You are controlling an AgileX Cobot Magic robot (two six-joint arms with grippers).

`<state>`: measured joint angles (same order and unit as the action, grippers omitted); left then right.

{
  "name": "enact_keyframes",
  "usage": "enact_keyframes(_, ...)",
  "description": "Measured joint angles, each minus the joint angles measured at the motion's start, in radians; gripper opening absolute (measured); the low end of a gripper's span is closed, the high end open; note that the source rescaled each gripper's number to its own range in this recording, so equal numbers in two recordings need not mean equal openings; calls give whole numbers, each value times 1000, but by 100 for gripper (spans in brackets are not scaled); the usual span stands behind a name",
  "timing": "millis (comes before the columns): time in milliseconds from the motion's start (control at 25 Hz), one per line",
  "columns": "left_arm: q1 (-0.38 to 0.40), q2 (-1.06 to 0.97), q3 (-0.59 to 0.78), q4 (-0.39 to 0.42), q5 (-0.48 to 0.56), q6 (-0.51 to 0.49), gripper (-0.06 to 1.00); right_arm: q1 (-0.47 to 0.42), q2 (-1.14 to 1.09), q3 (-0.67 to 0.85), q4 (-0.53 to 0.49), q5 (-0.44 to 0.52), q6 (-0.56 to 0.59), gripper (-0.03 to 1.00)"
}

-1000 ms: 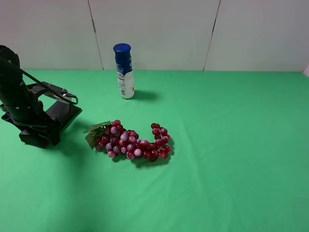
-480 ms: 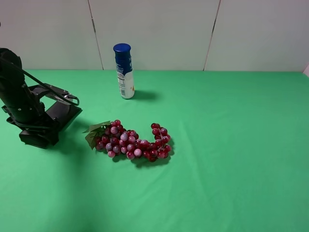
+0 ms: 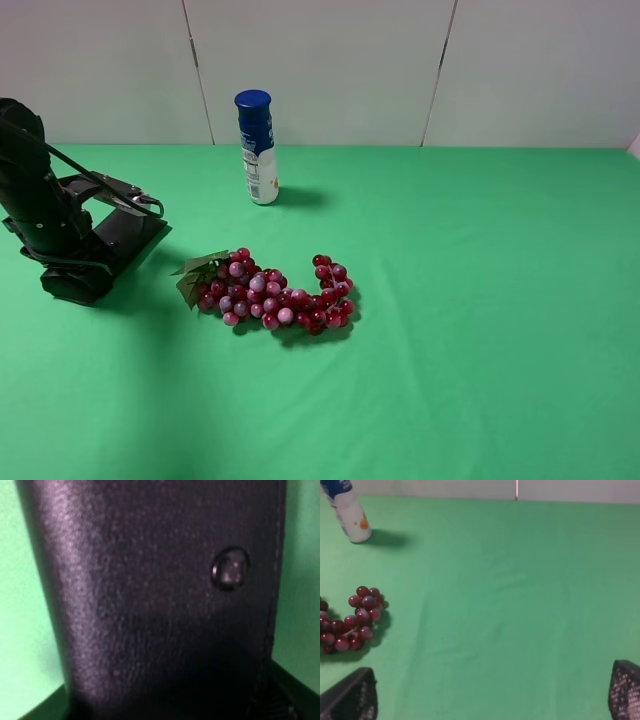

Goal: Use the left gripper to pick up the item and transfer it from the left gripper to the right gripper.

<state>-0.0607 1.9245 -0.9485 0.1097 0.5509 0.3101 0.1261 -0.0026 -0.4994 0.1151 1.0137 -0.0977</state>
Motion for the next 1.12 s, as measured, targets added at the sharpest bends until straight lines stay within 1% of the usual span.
enact_keyframes(400, 0, -1, 0, 1, 0, 0, 6, 0, 0, 0, 1, 0, 0, 100)
enact_keyframes(600, 0, -16, 0, 20, 15, 0, 5, 0, 0, 0, 1, 0, 0, 100)
enact_keyframes(840, 0, -105, 0, 25, 65, 1, 5, 0, 0, 0, 1, 0, 0, 100)
enact_keyframes(1120, 0, -233, -27, 24, 186, 22, 5, 0, 0, 0, 1, 0, 0, 100)
